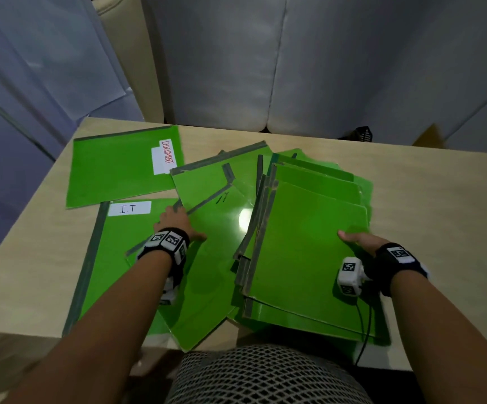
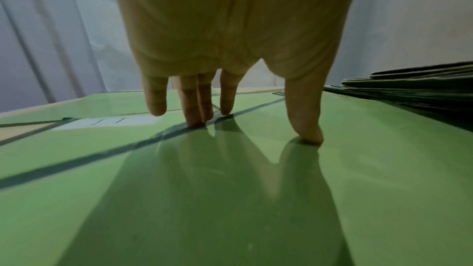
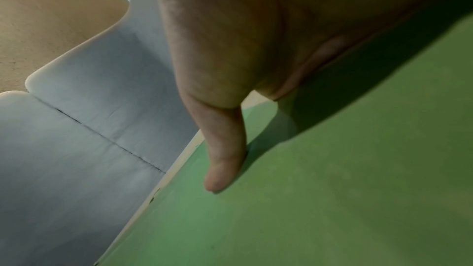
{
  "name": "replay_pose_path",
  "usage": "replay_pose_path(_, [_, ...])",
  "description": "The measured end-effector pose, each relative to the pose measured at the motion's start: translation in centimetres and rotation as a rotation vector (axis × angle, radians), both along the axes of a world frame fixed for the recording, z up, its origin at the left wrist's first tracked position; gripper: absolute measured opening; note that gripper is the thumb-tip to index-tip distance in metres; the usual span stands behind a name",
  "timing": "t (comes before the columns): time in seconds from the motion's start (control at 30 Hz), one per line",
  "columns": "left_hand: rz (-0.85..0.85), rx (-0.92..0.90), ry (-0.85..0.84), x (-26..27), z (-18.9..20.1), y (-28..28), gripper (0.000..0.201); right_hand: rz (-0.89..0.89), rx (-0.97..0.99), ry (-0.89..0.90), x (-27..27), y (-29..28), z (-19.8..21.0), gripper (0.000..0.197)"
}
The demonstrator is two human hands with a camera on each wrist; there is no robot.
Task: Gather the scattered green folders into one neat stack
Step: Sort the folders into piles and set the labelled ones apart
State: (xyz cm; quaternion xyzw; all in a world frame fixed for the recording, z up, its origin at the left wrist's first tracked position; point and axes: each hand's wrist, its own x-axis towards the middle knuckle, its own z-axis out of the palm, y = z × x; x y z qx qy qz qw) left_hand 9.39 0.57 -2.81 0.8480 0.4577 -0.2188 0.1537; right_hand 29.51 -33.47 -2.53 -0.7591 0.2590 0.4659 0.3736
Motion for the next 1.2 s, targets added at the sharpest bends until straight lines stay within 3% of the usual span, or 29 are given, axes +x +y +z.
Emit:
replay_pose_path(0.13, [-0.008,-0.013,0.000,0.0,0.1,-0.8,0.117,0.008,0.007,0.016,0.5,0.2,0.4,0.111])
replay_pose_path(0.27, [-0.025,-0.118,-0.061,1.1,0.8,-2.0,0.101,0.000,0.015,0.009,0.5,0.4,0.5,0.094])
replay_pose_path(0.37, [0.057,-0.209,-0.095,1.7,1.4,-2.2,0.099,-0.003,0.018,0.008,0.2,0.6,0.5,0.090])
replay_pose_path(0.47, [0.119,-0.283,-0.074,2.1,1.9,-1.8,0.088,0.011,0.012,0.010,0.2,0.7,0.4,0.084])
replay_pose_path(0.57, [0.052,-0.308,-0.010,2.6,3.4,-1.5,0.070,0.024,0.004,-0.006,0.4,0.8,0.2,0.085])
replay_pose_path(0.7, [-0.122,-0.197,0.051,3.6,7.1,-1.8,0.052,0.072,-0.011,-0.012,0.3,0.7,0.0,0.086])
replay_pose_path(0.83, [-0.233,0.165,-0.054,4.4,12.5,-2.2,0.031,0.040,-0.001,0.007,0.3,0.4,0.0,0.088])
replay_pose_path(0.93, [-0.266,0.337,-0.125,4.6,16.4,-2.5,0.033,0.032,-0.028,-0.023,-0.3,0.6,0.4,0.085])
replay_pose_path(1.07, [-0.272,0.402,-0.244,4.6,20.0,-2.8,0.030,-0.004,-0.016,-0.051,-0.5,0.6,0.2,0.086])
replay_pose_path(1.2, [-0.260,0.348,-0.456,4.7,22.4,-2.1,0.026,0.013,-0.011,-0.073,-0.4,0.6,-0.3,0.087])
